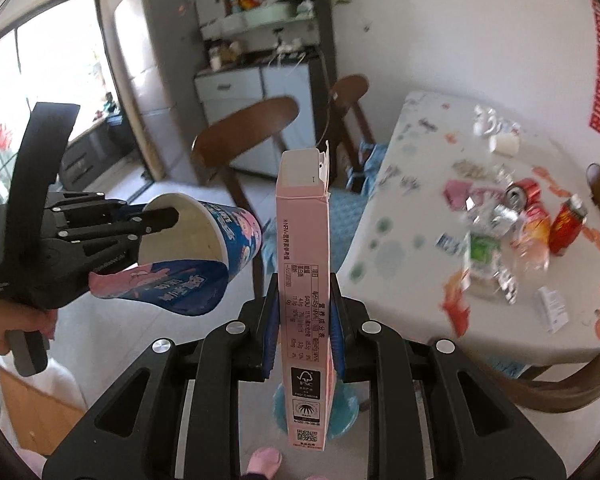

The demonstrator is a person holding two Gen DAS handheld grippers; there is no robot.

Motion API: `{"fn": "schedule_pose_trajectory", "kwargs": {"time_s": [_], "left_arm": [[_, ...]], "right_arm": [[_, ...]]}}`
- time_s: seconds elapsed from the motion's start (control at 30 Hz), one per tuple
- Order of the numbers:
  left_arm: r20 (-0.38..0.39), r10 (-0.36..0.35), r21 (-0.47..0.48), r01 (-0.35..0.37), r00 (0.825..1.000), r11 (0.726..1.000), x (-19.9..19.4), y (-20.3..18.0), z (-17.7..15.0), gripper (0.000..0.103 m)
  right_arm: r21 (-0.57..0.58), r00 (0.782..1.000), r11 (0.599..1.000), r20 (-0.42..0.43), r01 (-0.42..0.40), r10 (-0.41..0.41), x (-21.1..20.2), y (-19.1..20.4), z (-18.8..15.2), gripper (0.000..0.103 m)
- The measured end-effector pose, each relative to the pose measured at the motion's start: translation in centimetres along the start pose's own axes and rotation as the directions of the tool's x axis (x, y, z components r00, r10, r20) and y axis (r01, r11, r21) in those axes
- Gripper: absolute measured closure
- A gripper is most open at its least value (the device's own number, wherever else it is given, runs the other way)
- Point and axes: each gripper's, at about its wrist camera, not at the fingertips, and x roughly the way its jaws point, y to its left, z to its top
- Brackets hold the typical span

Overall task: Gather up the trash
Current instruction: 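Lift the blue cup with the left gripper while the right gripper lifts the PRETZ box toward the bin, then open the left gripper over the bin while the right gripper releases the PRETZ box into it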

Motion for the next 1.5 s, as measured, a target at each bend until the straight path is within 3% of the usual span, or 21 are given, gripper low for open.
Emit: {"fn": "schedule_pose_trajectory", "kwargs": {"time_s": [0.23,0.43,0.7,1.0,1.5], "left_arm": [[-0.064,0.030,-0.062,-0.034,0.997,0.997,1.9,0.0,-4.5,0.097],[-0.091,0.008,-0.103,-0.018,0.996,0.994,4.0,-0.8,-7.5,0.097],[-0.148,0.026,-0.086,-0.039,0.989,0.996,7.9,-2.5,-11.5,0.097],[-0.241,0.008,-0.097,-0.032,0.971,0.995,15.1,-4.0,-16.0,0.097],[-0.313,-0.035,-0.051,0.020,0.949,0.999,26.7,-6.1,-23.1,0.097]], "right_arm": [[-0.012,0.993,0.999,-0.115,-0.032,0.030,3.0,-0.1,-3.8,0.081],[-0.014,0.980,0.999,-0.192,-0.051,0.047,5.7,-0.6,-6.1,0.081],[-0.044,0.955,0.995,-0.287,-0.091,0.075,10.3,-0.6,-10.3,0.081],[0.029,0.888,0.995,-0.449,-0.093,0.096,19.7,-2.1,-19.3,0.081],[0.190,0.805,0.982,-0.582,-0.001,0.114,36.0,-3.9,-32.1,0.081]]}}
